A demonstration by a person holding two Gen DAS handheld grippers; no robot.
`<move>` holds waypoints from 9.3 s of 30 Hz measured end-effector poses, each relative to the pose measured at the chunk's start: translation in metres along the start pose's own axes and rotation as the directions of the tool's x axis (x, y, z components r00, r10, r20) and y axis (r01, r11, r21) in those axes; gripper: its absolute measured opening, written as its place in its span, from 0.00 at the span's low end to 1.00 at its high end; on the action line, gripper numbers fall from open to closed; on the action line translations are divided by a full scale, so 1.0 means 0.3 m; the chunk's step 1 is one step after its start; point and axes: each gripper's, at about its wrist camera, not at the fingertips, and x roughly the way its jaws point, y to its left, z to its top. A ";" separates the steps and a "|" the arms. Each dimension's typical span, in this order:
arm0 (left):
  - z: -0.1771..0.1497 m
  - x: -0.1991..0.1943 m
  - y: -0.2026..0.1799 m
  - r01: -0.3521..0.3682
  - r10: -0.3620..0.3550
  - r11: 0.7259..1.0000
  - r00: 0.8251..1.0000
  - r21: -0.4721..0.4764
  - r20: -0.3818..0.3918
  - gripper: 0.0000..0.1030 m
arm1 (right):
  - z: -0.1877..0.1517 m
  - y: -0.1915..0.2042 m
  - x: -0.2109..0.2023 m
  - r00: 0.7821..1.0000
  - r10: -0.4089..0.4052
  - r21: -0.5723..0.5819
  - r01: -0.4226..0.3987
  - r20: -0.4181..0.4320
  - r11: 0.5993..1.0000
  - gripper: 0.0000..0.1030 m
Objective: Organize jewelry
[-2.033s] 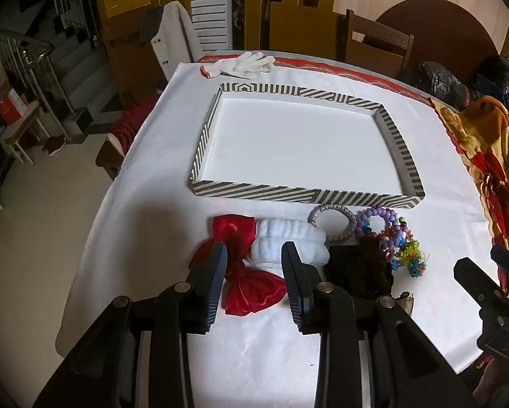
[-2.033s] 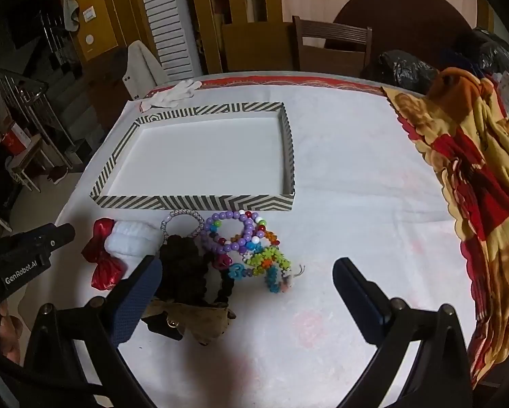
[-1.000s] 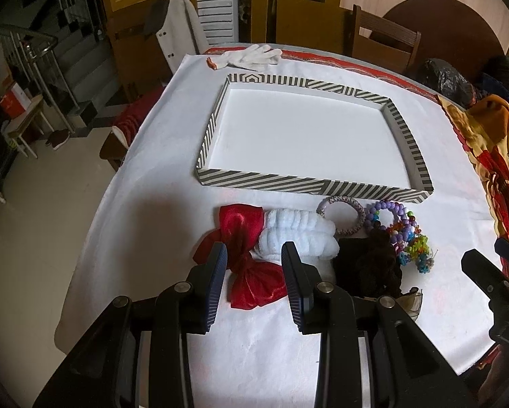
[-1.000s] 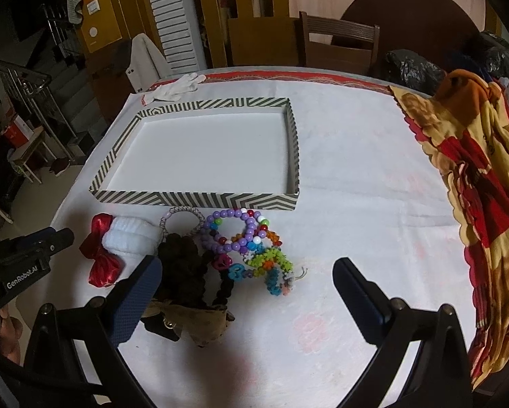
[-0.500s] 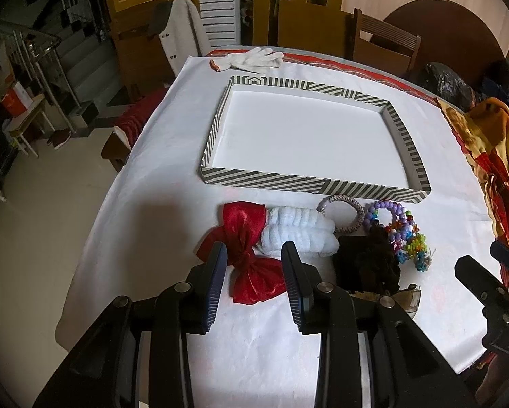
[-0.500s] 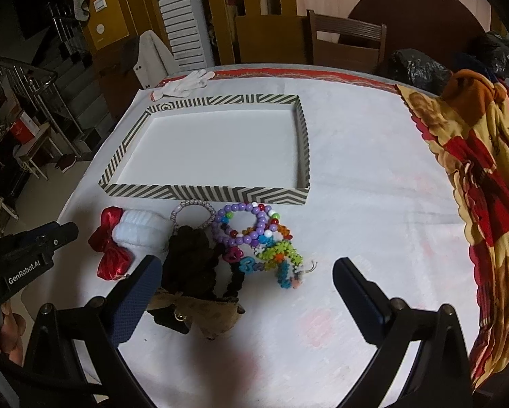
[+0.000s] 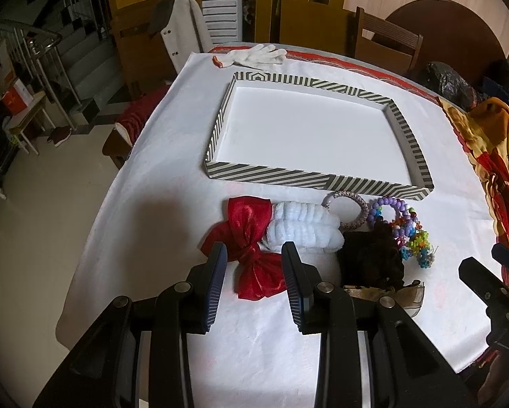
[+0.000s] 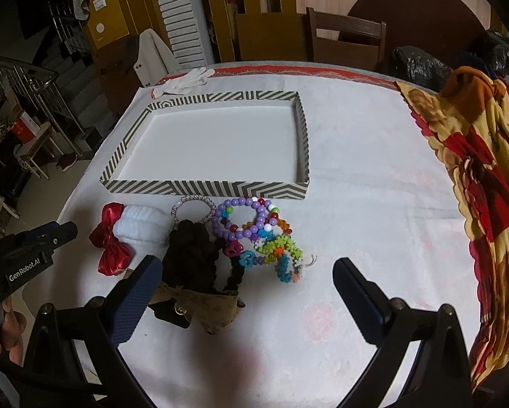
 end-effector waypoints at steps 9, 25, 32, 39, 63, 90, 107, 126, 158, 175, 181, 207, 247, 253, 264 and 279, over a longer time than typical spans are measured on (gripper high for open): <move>0.000 0.009 0.010 -0.004 0.004 1.000 1.000 -0.001 -0.007 0.29 | -0.002 0.022 0.015 1.000 -0.006 -0.020 0.006 0.001 1.000 1.00; 0.010 0.025 0.083 0.035 -0.036 0.999 0.998 -0.039 -0.045 0.29 | -0.006 0.033 0.036 1.000 -0.013 -0.037 0.012 -0.012 0.999 1.00; 0.016 0.076 0.212 0.057 -0.071 0.990 0.992 -0.127 -0.107 0.29 | -0.017 -0.004 0.043 1.000 -0.025 -0.031 0.024 -0.011 0.999 1.00; 0.015 0.128 0.223 0.113 -0.136 0.982 0.980 -0.152 -0.149 0.29 | -0.036 -0.062 0.054 1.000 -0.003 -0.011 0.003 -0.018 1.000 0.98; 0.023 0.245 0.137 0.177 -0.214 0.968 0.952 -0.176 -0.220 0.32 | -0.026 0.042 0.229 0.964 0.234 0.023 -0.233 -0.126 0.972 0.66; 0.035 0.203 0.183 0.155 -0.177 0.978 0.971 -0.140 -0.158 0.11 | -0.022 0.053 0.260 0.937 0.322 0.082 -0.314 -0.136 0.946 0.12; 0.160 0.083 0.128 0.175 -0.180 0.981 0.982 -0.087 -0.054 0.10 | 0.089 0.008 0.065 0.925 0.380 0.055 -0.379 0.000 0.924 0.11; 0.479 0.280 0.069 0.132 -0.130 0.991 0.990 0.024 -0.045 0.11 | 0.456 0.076 0.272 0.939 0.343 0.050 -0.344 0.036 0.938 0.11; 0.661 0.618 0.095 0.146 -0.146 0.989 0.982 -0.005 -0.119 0.36 | 0.745 0.152 0.795 0.957 0.278 0.062 -0.273 -0.082 0.960 0.43; 0.479 0.370 0.048 0.090 -0.086 0.994 0.994 0.057 -0.063 0.36 | 0.497 0.094 0.439 0.970 0.243 0.039 -0.243 0.015 0.969 0.59; 0.395 0.308 0.032 0.095 -0.091 0.994 0.994 0.059 -0.060 0.36 | 0.388 0.057 0.354 0.971 0.237 0.059 -0.237 0.021 0.970 0.59; 0.160 0.091 -0.066 0.101 -0.100 0.990 0.995 0.103 -0.015 0.36 | 0.061 -0.089 0.090 0.986 0.163 0.051 -0.164 0.020 0.985 0.64; 0.045 0.101 -0.071 0.121 -0.115 0.991 0.989 0.062 -0.095 0.36 | -0.061 -0.078 0.063 0.974 0.225 0.033 -0.224 -0.024 0.974 0.68; 0.045 0.138 0.019 0.109 -0.110 0.994 0.985 -0.015 -0.136 0.36 | -0.073 -0.064 0.087 0.965 0.260 0.038 -0.258 -0.041 0.965 0.68; 0.059 0.190 0.041 0.178 -0.194 0.979 0.964 -0.104 -0.183 0.36 | -0.086 0.004 0.147 0.935 0.340 0.038 -0.338 -0.103 0.940 0.68; 0.129 0.326 0.016 0.302 -0.334 0.940 0.907 -0.156 -0.256 0.42 | -0.119 0.141 0.298 0.920 0.337 0.053 -0.333 -0.200 0.941 0.68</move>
